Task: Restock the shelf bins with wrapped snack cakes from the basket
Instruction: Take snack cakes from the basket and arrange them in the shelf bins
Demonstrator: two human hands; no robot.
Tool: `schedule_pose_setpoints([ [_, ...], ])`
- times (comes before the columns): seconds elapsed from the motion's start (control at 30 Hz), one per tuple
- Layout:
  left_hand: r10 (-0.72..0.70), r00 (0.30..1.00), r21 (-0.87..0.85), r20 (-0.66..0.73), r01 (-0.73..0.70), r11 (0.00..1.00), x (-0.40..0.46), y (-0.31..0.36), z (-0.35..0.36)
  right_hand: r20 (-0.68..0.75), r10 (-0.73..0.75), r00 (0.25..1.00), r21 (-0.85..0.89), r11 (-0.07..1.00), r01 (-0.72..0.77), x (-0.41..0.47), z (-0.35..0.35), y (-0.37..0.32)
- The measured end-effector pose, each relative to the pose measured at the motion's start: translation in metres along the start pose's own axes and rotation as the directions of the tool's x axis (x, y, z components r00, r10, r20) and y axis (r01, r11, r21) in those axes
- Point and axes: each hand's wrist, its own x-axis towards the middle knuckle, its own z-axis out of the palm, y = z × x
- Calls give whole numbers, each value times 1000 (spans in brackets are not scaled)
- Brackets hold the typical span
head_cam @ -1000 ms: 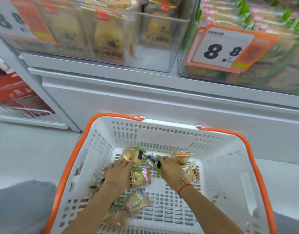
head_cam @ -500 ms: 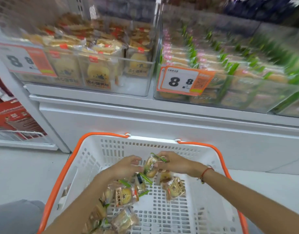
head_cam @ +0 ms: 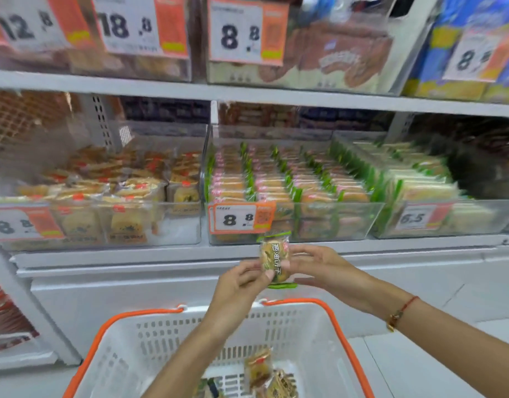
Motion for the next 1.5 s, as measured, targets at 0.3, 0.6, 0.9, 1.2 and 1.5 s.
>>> schedule_pose_setpoints([
  [0.3,401,914,197,-62,-383,903,47,76,58,-304,-593,745,-399,790,466,-9,-74,-61],
  [0.6,513,846,702,148,-455,548,110,115,98,-188,-669,719,-935,345,77,9,-147,-43],
  [0.9,442,867,879,231,-381,287,124,102,112,-153,-582,799,-986,142,-85,11,-138,-47],
  [1.2,430,859,909,277,-380,174,127,113,120,-94,-773,628,-991,131,14,2,-130,-21],
  [1.5,510,784,832,354,-513,211,97,104,90,-135,-814,564,-979,198,51,-8,-121,-20],
])
